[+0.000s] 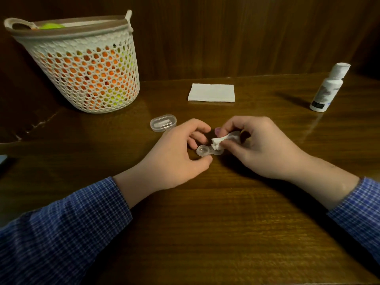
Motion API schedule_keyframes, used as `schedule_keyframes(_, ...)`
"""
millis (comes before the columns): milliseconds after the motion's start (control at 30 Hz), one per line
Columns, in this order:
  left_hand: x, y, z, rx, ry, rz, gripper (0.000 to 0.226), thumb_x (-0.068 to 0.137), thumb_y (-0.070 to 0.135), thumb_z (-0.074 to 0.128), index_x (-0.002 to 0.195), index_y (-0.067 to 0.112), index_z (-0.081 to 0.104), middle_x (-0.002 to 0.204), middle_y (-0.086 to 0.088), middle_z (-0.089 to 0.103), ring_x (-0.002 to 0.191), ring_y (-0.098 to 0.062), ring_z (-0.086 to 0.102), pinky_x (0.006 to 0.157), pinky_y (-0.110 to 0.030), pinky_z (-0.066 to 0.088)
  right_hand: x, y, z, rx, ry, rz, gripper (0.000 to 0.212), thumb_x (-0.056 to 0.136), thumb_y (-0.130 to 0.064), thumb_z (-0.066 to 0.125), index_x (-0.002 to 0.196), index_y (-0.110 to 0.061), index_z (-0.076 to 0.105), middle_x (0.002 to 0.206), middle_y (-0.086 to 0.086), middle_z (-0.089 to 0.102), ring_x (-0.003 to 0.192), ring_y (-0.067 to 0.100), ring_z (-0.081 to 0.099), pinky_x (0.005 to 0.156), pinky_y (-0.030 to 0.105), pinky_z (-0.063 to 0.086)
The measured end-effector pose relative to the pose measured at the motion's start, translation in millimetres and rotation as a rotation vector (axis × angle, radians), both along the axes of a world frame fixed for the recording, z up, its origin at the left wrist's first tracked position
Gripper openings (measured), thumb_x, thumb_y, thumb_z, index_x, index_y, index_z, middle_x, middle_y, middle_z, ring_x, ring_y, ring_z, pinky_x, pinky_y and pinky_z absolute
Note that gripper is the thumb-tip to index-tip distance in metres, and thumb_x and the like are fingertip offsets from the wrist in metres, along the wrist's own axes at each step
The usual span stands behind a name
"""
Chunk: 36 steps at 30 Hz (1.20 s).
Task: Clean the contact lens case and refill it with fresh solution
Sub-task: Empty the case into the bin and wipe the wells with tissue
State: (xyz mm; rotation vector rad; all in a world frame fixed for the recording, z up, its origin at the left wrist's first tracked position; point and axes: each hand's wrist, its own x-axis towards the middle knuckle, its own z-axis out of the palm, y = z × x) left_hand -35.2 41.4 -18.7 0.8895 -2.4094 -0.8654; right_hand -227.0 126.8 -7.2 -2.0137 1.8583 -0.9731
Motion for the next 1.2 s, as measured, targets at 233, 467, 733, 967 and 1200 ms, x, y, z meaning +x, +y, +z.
schedule_keyframes(233, -2.5, -2.4, -2.1, 0.017, 0.090, 0.005, 0.038, 0.087, 0.014, 0.079, 0.119, 0.028, 0.066, 0.088, 0.014, 0.069, 0.065, 0.015, 0.060, 0.050, -0.002, 0.041, 0.4, -2.7, -3.5, 0.026, 0.030, 0.078, 0.015, 0.087, -0.025, 0.071, 0.098, -0.035, 0.073, 0.098, -0.022, 0.072, 0.108, 0.003, 0.064, 0.096, 0.013, 0.048)
schedule_keyframes(467, -1.1, -5.8, -0.3, 0.102, 0.147, -0.012, 0.029, 0.082, 0.013, 0.083, 0.102, 0.033, 0.073, 0.086, 0.012, 0.072, 0.067, 0.005, 0.066, 0.055, -0.009, 0.050, 1.1, -2.8, -3.1, 0.031, -0.093, 0.040, 0.010, 0.085, -0.029, 0.075, 0.092, -0.036, 0.071, 0.097, -0.017, 0.073, 0.103, 0.005, 0.068, 0.089, 0.022, 0.057)
schedule_keyframes(733, -0.5, -4.8, -2.3, 0.107, 0.286, -0.030, 0.026, 0.083, 0.006, 0.081, 0.101, 0.024, 0.078, 0.091, 0.008, 0.077, 0.086, -0.013, 0.075, 0.074, -0.027, 0.064, -2.2, -2.6, 3.6, 0.177, -0.328, -0.054, 0.008, 0.083, -0.027, 0.082, 0.087, -0.028, 0.076, 0.086, -0.006, 0.076, 0.082, 0.010, 0.072, 0.070, 0.031, 0.062)
schedule_keyframes(967, -0.3, 0.6, -1.9, 0.069, 0.299, -0.042, 0.031, 0.080, 0.006, 0.083, 0.104, 0.026, 0.078, 0.094, 0.012, 0.076, 0.089, -0.009, 0.074, 0.072, -0.022, 0.061, 0.6, -2.7, 5.0, 0.215, -0.405, -0.094, 0.012, 0.077, -0.027, 0.087, 0.082, -0.019, 0.078, 0.080, 0.001, 0.077, 0.075, 0.017, 0.072, 0.062, 0.028, 0.056)
schedule_keyframes(1200, -1.6, -0.1, 2.9, 0.188, 0.286, -0.124, 0.038, 0.082, 0.003, 0.081, 0.112, 0.026, 0.074, 0.105, 0.012, 0.078, 0.098, -0.008, 0.075, 0.084, -0.024, 0.061, 3.8, -0.1, 6.2, 0.143, -0.431, -0.085, 0.010, 0.082, -0.025, 0.084, 0.083, -0.017, 0.078, 0.084, 0.004, 0.077, 0.077, 0.021, 0.071, 0.062, 0.032, 0.056)
